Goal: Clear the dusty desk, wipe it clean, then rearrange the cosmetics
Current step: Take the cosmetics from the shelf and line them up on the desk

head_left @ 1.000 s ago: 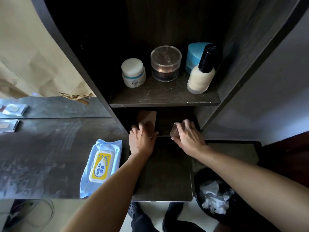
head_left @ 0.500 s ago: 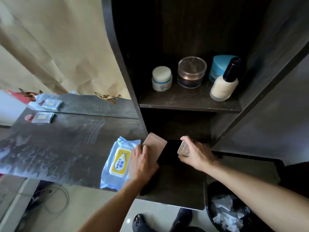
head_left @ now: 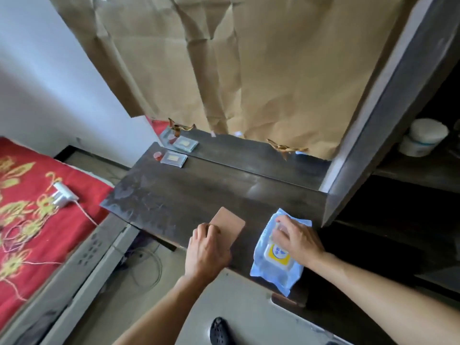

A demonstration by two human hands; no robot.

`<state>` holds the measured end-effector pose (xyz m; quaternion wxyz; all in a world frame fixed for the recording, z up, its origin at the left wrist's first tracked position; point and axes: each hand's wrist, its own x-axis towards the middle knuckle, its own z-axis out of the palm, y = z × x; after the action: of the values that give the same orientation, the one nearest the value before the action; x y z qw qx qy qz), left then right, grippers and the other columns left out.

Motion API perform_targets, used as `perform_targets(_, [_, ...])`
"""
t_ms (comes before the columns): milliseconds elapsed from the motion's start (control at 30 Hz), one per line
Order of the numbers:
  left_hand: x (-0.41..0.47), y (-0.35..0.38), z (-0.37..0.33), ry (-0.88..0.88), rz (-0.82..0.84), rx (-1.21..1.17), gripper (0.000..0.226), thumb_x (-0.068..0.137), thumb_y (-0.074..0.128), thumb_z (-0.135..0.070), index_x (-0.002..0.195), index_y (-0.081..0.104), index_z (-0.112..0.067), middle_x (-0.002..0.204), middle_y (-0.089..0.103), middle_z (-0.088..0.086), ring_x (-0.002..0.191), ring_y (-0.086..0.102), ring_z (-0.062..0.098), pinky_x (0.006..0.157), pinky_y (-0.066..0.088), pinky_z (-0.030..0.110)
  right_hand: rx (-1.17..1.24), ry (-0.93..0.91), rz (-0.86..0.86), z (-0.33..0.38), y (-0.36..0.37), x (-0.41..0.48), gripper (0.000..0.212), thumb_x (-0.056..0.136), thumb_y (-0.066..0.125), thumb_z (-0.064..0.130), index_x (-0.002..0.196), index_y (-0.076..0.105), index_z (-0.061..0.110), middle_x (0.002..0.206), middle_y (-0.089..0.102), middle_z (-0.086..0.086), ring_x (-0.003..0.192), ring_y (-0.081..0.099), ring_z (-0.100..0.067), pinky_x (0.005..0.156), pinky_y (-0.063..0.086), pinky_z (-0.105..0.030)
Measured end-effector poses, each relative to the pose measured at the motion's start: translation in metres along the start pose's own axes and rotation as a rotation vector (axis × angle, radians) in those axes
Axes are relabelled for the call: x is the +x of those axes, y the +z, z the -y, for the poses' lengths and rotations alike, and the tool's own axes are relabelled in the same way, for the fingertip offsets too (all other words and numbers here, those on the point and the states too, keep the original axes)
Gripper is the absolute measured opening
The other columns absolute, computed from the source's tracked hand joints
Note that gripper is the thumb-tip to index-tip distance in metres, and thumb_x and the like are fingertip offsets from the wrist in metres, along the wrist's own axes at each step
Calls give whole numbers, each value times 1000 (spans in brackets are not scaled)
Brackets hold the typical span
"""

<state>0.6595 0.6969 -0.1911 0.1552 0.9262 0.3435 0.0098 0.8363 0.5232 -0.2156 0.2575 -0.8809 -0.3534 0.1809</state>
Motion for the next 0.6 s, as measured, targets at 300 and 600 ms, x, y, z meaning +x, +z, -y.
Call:
perform_targets(300, [49, -50, 130, -21, 31, 39, 52, 68, 65, -42, 109, 47, -16, 115, 48, 3, 103, 47, 25, 82, 43, 32, 132, 208, -79, 99, 73, 65, 30, 95, 43, 23, 123, 52, 23, 113, 65, -7, 104, 58, -31, 80, 43, -34])
perform_targets(600, [135, -50, 172, 73, 133, 115, 54, 71, 65, -41, 114, 44, -16, 115, 46, 2, 105, 45, 25, 86, 40, 32, 294, 405, -114, 109, 95, 138, 30, 89, 53, 22, 119, 55, 22, 100, 68, -6, 92, 62, -29, 78, 47, -35])
